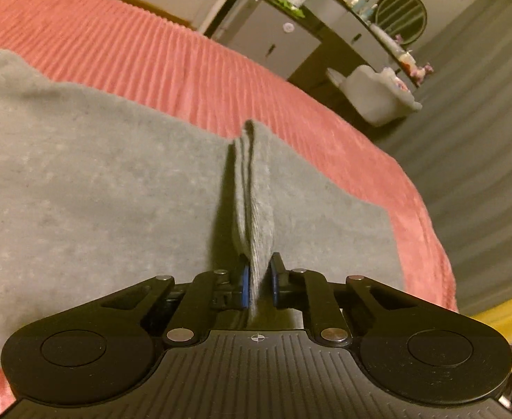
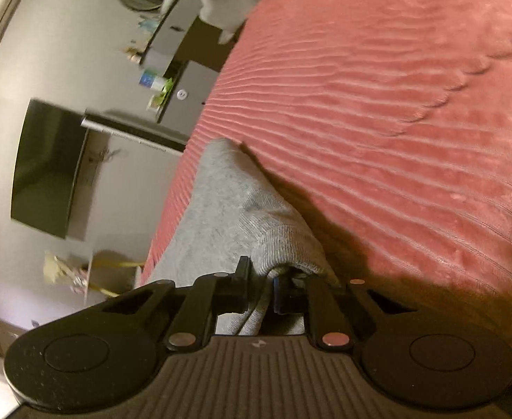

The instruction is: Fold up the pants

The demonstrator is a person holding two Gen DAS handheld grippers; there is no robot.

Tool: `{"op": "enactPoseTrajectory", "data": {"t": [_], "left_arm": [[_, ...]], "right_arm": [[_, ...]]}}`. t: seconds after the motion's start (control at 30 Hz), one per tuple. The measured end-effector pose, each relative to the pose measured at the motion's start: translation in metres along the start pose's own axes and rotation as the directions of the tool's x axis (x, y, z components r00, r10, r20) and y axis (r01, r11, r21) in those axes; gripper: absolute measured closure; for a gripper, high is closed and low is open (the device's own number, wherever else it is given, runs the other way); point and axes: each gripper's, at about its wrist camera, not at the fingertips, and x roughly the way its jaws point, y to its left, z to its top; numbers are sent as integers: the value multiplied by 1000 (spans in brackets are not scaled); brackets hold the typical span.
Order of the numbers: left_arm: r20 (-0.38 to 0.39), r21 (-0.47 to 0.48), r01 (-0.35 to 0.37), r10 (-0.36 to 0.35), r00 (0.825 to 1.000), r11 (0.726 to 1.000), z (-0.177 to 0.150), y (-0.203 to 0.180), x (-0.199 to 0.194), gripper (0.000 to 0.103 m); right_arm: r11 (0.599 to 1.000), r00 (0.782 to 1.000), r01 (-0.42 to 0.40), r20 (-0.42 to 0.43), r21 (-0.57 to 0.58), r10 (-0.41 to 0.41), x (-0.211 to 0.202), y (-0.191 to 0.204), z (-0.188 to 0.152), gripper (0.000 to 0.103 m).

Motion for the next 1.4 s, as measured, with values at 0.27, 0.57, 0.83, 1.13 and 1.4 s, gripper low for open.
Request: {"op": "enactPoseTrajectory", "data": {"t": [0.27, 0.57, 0.83, 1.13, 1.4], "left_arm": [[-7, -74, -115, 115, 993, 991, -12, 41, 3, 100], [47, -53, -74, 77, 996, 996, -22, 21, -11, 48], [42, 53, -101, 98, 994, 994, -29, 0, -3, 46], [36, 64, -128, 126, 991, 990, -30, 3, 1, 44], [180, 70, -230, 215, 960, 971, -29, -2, -10, 39]], "right_arm": [[991, 990, 131, -54, -40, -133, 4, 0, 3, 83], [906, 974, 219, 19, -363, -228, -31, 38, -7, 78], [764, 948, 314, 148, -564, -281, -29, 75, -23, 78], [669, 952, 276, 100, -690, -289, 21, 90, -32, 80], [674, 935, 294, 59, -678, -348, 48, 81, -25, 81]]}}
